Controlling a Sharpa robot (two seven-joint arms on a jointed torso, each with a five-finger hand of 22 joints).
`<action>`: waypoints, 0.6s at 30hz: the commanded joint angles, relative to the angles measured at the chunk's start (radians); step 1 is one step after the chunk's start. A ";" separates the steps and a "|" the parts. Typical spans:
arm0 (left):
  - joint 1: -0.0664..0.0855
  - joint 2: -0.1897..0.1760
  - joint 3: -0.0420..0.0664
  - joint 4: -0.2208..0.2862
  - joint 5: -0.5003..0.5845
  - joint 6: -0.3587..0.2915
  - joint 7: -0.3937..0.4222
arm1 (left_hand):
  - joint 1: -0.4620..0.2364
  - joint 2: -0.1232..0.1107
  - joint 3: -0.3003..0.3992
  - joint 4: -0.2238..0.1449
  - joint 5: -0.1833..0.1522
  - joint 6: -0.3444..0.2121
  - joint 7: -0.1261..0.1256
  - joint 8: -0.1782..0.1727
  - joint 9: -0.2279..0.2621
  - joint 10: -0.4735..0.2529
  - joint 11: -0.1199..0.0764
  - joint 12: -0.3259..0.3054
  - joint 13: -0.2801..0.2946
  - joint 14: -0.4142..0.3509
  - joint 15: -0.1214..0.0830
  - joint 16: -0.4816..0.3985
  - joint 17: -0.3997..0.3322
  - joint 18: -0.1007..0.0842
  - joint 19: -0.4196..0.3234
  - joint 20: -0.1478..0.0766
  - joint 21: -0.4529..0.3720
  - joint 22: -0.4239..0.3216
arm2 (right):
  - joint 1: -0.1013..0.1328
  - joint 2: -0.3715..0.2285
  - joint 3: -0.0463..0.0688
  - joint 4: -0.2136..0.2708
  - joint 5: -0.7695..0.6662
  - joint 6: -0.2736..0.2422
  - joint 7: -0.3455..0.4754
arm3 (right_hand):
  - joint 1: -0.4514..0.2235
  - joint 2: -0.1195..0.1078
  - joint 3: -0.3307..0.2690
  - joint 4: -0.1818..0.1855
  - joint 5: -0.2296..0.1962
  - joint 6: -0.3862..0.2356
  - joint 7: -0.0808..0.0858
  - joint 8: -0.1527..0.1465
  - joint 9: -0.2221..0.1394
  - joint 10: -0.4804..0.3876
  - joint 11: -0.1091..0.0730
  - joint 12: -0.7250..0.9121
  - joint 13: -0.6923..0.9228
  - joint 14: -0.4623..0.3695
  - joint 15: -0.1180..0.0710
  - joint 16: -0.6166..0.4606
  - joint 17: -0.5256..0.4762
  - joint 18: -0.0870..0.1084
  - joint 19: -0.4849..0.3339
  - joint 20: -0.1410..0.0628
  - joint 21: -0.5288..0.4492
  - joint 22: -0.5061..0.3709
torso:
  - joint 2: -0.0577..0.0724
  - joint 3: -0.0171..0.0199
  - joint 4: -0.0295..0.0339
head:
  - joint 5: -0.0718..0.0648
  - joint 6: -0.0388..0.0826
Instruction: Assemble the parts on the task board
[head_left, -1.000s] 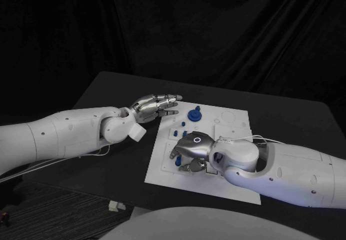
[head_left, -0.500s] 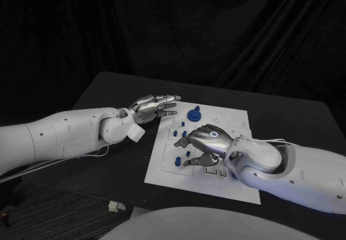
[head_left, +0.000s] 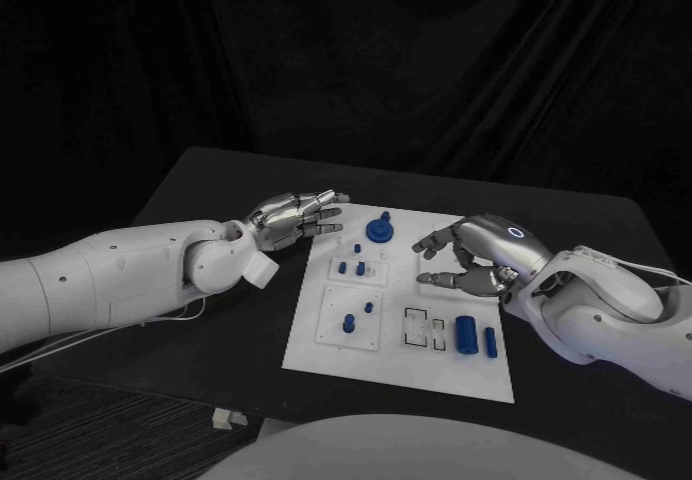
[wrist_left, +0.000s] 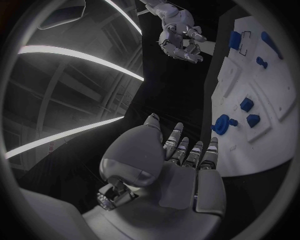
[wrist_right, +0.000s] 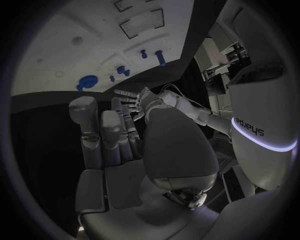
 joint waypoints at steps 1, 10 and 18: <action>-0.002 -0.003 0.001 0.007 0.006 -0.005 0.006 | 0.086 -0.014 0.046 -0.101 0.157 0.004 -0.004 0.002 0.001 0.001 0.001 0.003 0.002 0.001 0.007 0.006 0.001 -0.012 0.008 0.000 0.004 -0.002 | 0.003 -0.039 -0.001 0.008 0.105 0.012 -0.028 | 0.010 -0.002 0.000 -0.005 0.001 0.008 -0.001 0.005 0.001 0.010 -0.001 0.005 0.001 0.004 0.004 0.000 -0.002 0.006 0.005 0.000 0.005 0.098 | -0.001 -0.0004 0.0006 | -0.020 0.000; -0.002 -0.010 0.001 0.014 0.006 -0.005 0.001 | 0.077 -0.013 0.081 -0.169 0.218 0.008 -0.003 -0.002 0.001 0.003 0.002 0.003 0.002 0.002 0.007 0.006 0.001 -0.013 0.009 0.000 0.004 -0.004 | 0.006 -0.135 -0.002 0.017 0.210 0.217 -0.210 | 0.104 -0.008 0.043 -0.068 0.094 0.077 -0.042 0.015 0.007 0.175 -0.058 0.162 0.086 -0.030 -0.039 -0.069 -0.083 0.022 -0.025 -0.033 -0.084 0.079 | -0.012 0.0004 -0.0129 | -0.043 0.000; -0.003 -0.010 0.001 0.014 0.006 -0.005 -0.001 | 0.073 -0.012 0.087 -0.178 0.225 0.010 -0.003 -0.002 0.001 0.003 0.002 0.003 0.002 0.002 0.007 0.006 0.001 -0.014 0.009 0.000 0.004 -0.005 | 0.017 -0.169 -0.002 0.026 0.337 0.442 -0.468 | -0.250 0.030 -0.084 0.049 0.066 0.199 -0.107 0.094 0.082 0.450 -0.113 1.274 1.321 0.144 -0.081 0.444 0.630 -0.051 0.110 -0.076 0.401 0.178 | -0.021 0.0023 -0.0231 | -0.058 0.000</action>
